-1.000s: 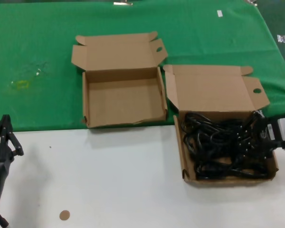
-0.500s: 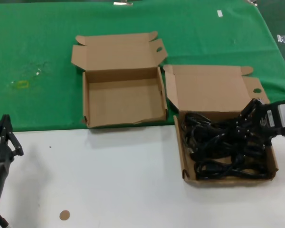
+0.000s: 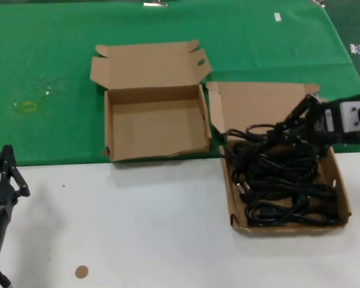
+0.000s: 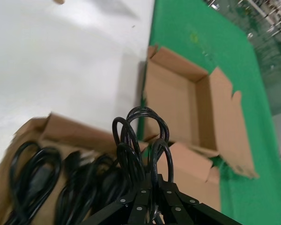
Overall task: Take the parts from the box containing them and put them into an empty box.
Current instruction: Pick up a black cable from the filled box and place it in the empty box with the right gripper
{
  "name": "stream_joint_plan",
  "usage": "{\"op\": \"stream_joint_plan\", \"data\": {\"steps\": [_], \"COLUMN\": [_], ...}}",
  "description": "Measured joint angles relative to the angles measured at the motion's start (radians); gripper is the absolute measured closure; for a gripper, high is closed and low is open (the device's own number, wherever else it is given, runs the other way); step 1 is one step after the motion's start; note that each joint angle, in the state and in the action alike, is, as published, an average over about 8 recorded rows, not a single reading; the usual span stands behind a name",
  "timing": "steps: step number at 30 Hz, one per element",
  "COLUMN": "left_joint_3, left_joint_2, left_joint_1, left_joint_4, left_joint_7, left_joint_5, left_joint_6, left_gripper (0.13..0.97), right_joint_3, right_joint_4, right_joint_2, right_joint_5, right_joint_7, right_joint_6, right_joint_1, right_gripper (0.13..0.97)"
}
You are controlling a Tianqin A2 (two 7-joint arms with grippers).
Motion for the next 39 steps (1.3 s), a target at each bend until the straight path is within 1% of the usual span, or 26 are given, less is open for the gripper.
{"op": "stream_joint_plan", "data": {"steps": [6,12,19,27,33,39], "left_joint_3": [0.000,0.000,0.000,0.000,0.000,0.000], "left_joint_2": [0.000,0.000,0.000,0.000,0.000,0.000], "left_joint_1": [0.000,0.000,0.000,0.000,0.000,0.000], "left_joint_4": [0.000,0.000,0.000,0.000,0.000,0.000], "left_joint_7": [0.000,0.000,0.000,0.000,0.000,0.000], "left_joint_5": [0.000,0.000,0.000,0.000,0.000,0.000], "left_joint_6": [0.000,0.000,0.000,0.000,0.000,0.000], "left_gripper": [0.945,0.945,0.945,0.945,0.945,0.945], "right_joint_3": [-0.011,-0.035,-0.078,-0.129,-0.159,-0.176], "right_joint_4": [0.035,0.061,0.034,-0.073,-0.197,-0.325], "right_joint_2": [-0.049,-0.123,-0.235,-0.375,-0.466,-0.541], "right_joint_5": [-0.025,-0.062,-0.120,-0.186,-0.216,-0.224], "right_joint_7": [0.047,0.093,0.123,0.119,0.078,0.026], "right_joint_6": [0.029,0.066,0.120,0.196,0.252,0.298], "right_joint_1": [0.028,0.057,0.096,0.139,0.173,0.211], "right_gripper": [0.936,0.937,0.937,0.937,0.937,0.937]}}
